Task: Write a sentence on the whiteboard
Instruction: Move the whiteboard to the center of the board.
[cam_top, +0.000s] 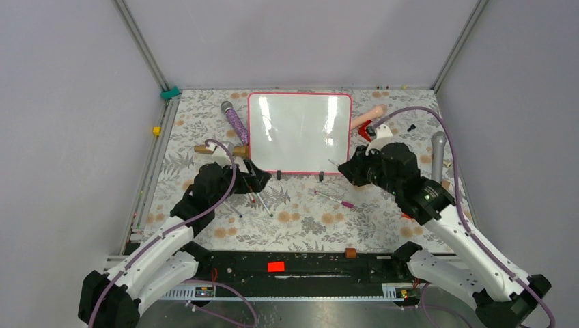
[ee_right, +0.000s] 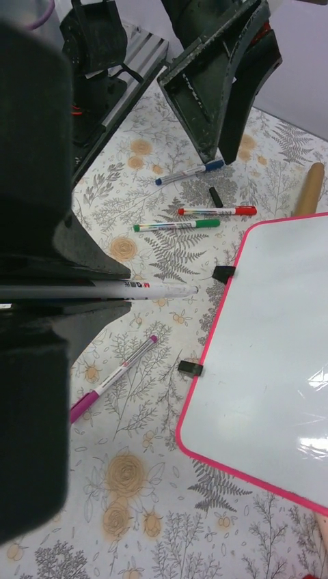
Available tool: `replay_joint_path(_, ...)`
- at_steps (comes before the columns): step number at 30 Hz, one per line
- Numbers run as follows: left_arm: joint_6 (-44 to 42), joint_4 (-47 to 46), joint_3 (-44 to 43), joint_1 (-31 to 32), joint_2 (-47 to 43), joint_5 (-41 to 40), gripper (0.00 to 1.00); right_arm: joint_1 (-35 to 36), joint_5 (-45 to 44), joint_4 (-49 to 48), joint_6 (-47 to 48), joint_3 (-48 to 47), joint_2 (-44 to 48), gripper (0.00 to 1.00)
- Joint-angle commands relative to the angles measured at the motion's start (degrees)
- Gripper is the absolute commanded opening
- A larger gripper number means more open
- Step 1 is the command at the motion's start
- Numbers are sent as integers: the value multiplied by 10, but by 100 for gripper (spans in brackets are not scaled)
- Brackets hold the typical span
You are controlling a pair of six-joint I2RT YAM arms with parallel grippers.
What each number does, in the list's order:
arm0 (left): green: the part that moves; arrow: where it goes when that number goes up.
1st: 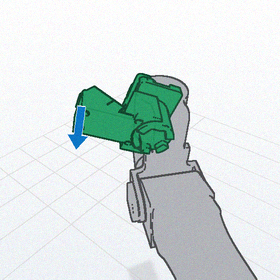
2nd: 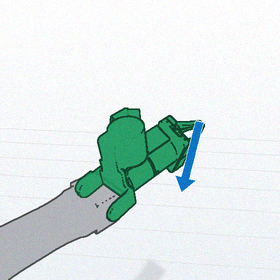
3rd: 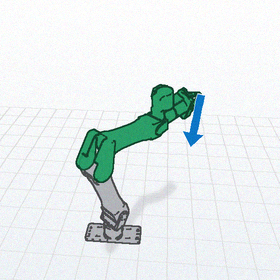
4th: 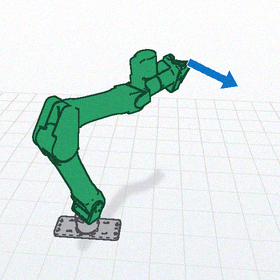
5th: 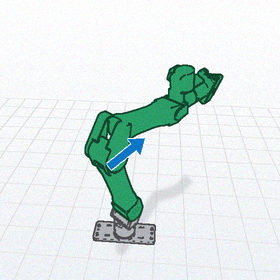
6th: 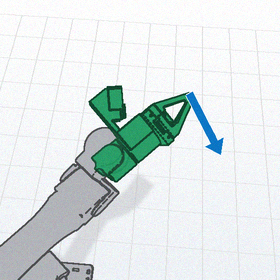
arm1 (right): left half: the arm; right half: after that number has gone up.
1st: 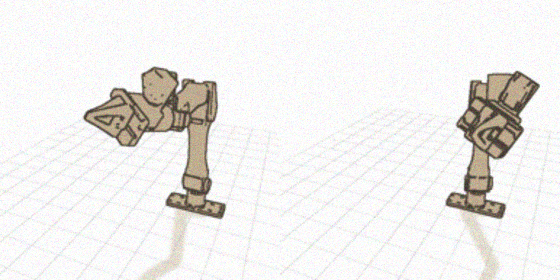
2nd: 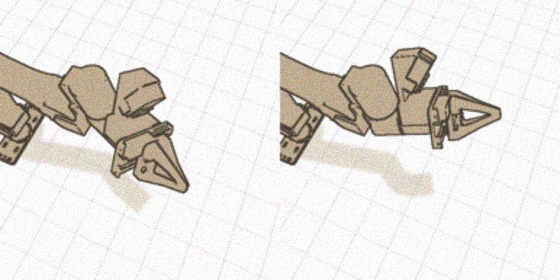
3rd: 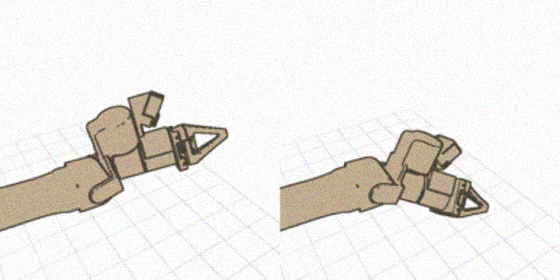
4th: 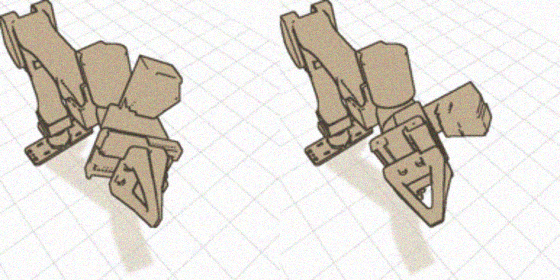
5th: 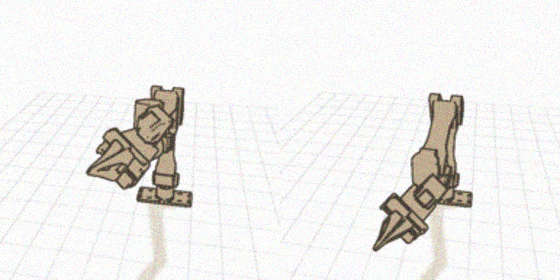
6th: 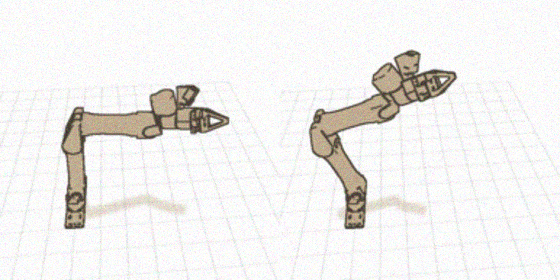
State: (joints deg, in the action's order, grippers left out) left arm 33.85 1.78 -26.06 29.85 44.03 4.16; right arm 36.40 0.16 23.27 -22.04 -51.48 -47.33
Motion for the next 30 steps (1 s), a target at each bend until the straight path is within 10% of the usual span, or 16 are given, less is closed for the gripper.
replay_joint_path(1, -24, -83, -45, -50, 46, 34, 99, -16, 38, -74, 16, -69, -83, 0)
replay_joint_path(8, -3, -168, -81, -127, 140, 37, 99, -79, -73, -174, 0, -89, -129, 0)
replay_joint_path(16, 112, -337, -126, -242, 293, 119, 97, -240, -4, -130, -137, -180, -253, 0)
replay_joint_path(30, 223, -536, -228, -298, 569, 309, 85, -304, 59, -191, -231, -139, -376, 0)
